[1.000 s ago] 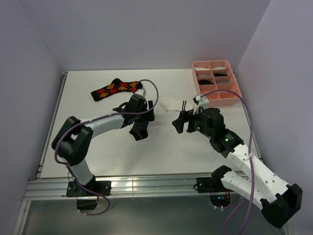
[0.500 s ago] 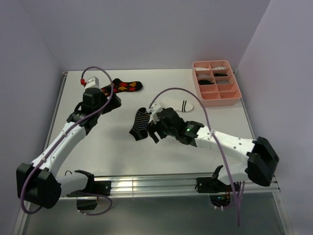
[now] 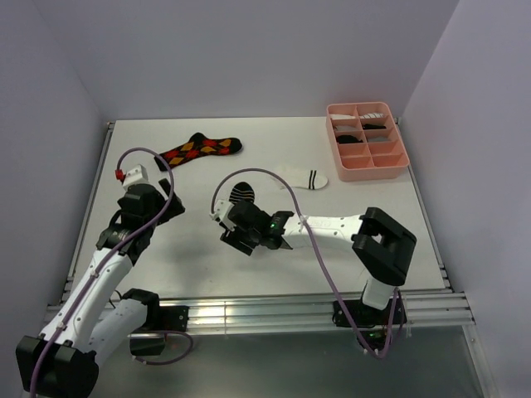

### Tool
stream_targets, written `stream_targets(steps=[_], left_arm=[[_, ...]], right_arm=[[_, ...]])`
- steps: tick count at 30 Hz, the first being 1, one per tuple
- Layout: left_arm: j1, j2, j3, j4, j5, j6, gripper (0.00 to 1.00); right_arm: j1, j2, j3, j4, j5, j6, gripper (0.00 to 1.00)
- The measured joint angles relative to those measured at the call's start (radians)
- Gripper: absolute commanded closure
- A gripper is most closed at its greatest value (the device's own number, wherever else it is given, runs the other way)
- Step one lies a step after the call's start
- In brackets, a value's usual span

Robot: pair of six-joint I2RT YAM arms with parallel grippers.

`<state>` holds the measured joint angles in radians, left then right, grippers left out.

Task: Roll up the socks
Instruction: Roll the sock at the center of the board.

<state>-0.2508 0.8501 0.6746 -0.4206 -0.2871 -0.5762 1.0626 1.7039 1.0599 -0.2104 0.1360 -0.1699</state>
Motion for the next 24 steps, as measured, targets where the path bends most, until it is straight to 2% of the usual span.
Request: stream_targets(steps=[4, 6, 7, 24], left_arm=[[0.001, -0.046, -0.024, -0.004, -0.026, 0.000, 0.05], [0.001, -0.051, -0.026, -0.003, -0.039, 0.001, 0.05], [0.001, -0.050, -0.026, -0.003, -0.046, 0.002, 0.05], [0.001, -0.047, -0.029, -0.002, -0.089, 0.008, 0.07]], right_arm=[[0.000, 0.055, 0.037, 0.021, 0.002, -0.017, 0.30], [0.000, 0.080, 0.056, 0.035, 0.001, -0.026, 0.40], [0.000, 0.091, 0.064, 0.040, 0.001, -0.032, 0.42], [-0.005, 0.210, 0.095, 0.121, -0.022, -0.066, 0.42]])
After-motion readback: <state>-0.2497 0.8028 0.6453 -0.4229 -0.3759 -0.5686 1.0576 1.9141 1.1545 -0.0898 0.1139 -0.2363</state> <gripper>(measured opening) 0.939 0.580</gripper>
